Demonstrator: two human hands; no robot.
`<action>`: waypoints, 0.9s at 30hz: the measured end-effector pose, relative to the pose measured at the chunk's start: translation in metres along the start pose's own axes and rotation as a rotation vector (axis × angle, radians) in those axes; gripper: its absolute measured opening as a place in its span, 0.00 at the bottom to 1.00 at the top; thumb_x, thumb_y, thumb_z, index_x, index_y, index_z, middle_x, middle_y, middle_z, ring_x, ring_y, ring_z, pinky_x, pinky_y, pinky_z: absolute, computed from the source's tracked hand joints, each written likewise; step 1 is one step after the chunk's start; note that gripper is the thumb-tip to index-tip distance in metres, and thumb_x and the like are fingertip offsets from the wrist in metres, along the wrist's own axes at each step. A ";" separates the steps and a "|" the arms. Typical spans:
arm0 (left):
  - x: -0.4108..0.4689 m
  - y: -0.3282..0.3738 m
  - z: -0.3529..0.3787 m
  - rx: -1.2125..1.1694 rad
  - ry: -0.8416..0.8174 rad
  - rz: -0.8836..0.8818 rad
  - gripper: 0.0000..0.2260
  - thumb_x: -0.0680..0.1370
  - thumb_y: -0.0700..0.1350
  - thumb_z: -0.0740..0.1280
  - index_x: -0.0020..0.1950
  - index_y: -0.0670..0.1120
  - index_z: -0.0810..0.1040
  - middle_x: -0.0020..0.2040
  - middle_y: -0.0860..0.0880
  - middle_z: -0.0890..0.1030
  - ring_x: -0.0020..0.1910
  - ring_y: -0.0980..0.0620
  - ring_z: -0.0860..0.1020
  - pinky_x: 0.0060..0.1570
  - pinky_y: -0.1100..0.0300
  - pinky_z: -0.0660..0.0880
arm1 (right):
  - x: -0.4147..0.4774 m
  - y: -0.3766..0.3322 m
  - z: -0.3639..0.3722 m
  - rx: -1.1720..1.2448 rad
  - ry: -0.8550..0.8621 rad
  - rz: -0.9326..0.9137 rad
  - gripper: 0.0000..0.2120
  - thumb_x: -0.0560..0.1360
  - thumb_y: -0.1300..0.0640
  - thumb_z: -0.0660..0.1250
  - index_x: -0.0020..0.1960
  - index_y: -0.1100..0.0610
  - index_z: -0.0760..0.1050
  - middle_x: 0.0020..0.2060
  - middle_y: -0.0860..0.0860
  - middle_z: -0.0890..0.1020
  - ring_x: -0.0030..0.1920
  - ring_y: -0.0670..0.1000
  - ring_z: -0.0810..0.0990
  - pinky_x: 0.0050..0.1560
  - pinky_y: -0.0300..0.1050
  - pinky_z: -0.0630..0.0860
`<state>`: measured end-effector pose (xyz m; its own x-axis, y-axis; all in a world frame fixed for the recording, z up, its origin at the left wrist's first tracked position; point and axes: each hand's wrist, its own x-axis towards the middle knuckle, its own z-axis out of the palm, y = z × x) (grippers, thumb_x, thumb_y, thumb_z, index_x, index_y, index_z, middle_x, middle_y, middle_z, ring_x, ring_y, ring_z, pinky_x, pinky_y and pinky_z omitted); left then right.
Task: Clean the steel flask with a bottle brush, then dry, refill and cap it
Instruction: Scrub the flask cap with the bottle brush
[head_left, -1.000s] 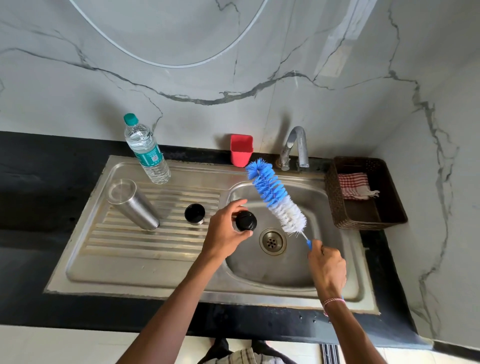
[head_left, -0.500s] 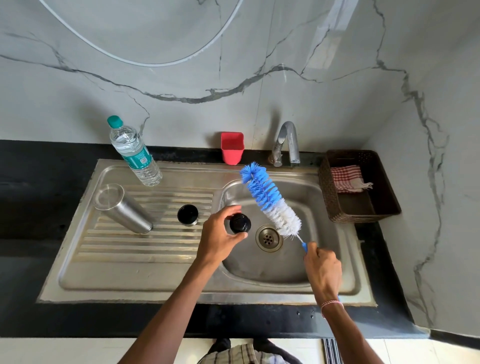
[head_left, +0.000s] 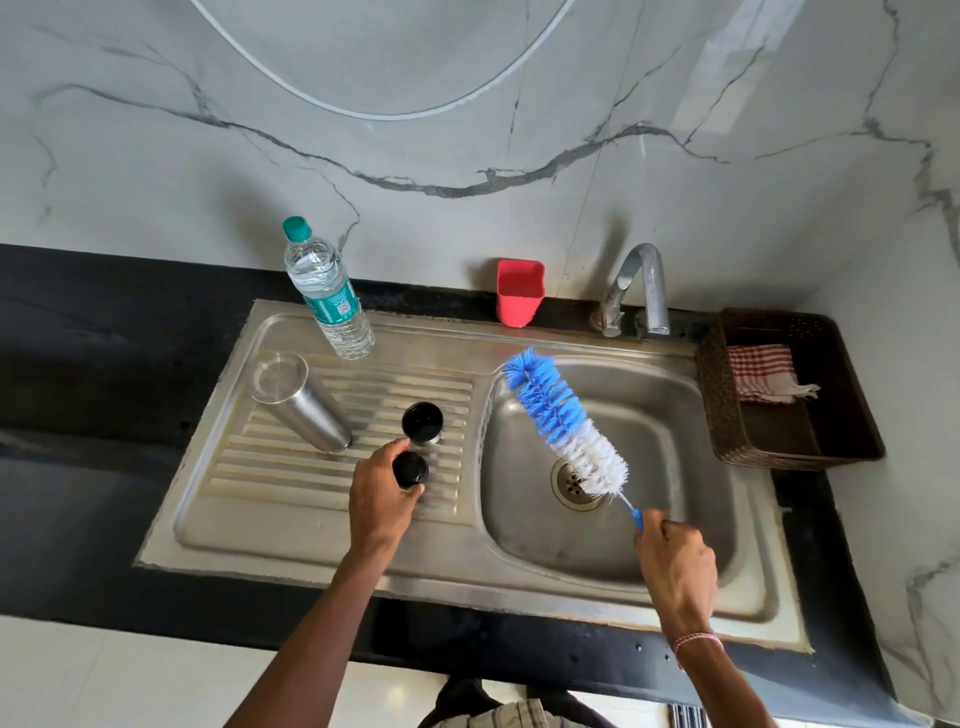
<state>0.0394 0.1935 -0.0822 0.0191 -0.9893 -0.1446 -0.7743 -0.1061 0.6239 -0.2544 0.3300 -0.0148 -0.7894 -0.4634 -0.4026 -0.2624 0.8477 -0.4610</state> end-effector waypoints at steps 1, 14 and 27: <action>0.002 -0.001 -0.001 0.001 -0.005 0.000 0.33 0.67 0.38 0.84 0.70 0.50 0.78 0.62 0.49 0.83 0.65 0.46 0.79 0.66 0.50 0.77 | -0.001 -0.002 0.002 -0.003 -0.001 -0.006 0.23 0.79 0.48 0.61 0.33 0.63 0.75 0.31 0.60 0.78 0.34 0.64 0.74 0.38 0.51 0.69; 0.013 -0.006 0.008 -0.022 0.037 -0.008 0.35 0.69 0.40 0.83 0.72 0.50 0.73 0.62 0.49 0.82 0.63 0.46 0.77 0.60 0.55 0.72 | -0.009 -0.018 0.012 -0.026 -0.004 -0.033 0.22 0.79 0.49 0.62 0.33 0.63 0.76 0.29 0.57 0.77 0.31 0.59 0.73 0.36 0.50 0.68; 0.027 -0.010 0.005 0.045 0.105 0.113 0.31 0.71 0.54 0.80 0.70 0.49 0.75 0.67 0.47 0.74 0.67 0.46 0.73 0.64 0.49 0.75 | -0.011 -0.026 0.010 -0.012 -0.001 -0.001 0.22 0.78 0.50 0.62 0.31 0.63 0.75 0.29 0.58 0.77 0.31 0.60 0.73 0.34 0.50 0.68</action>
<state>0.0445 0.1681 -0.0968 -0.0053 -1.0000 0.0074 -0.8030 0.0087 0.5959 -0.2337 0.3106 -0.0060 -0.7887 -0.4641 -0.4031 -0.2695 0.8504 -0.4518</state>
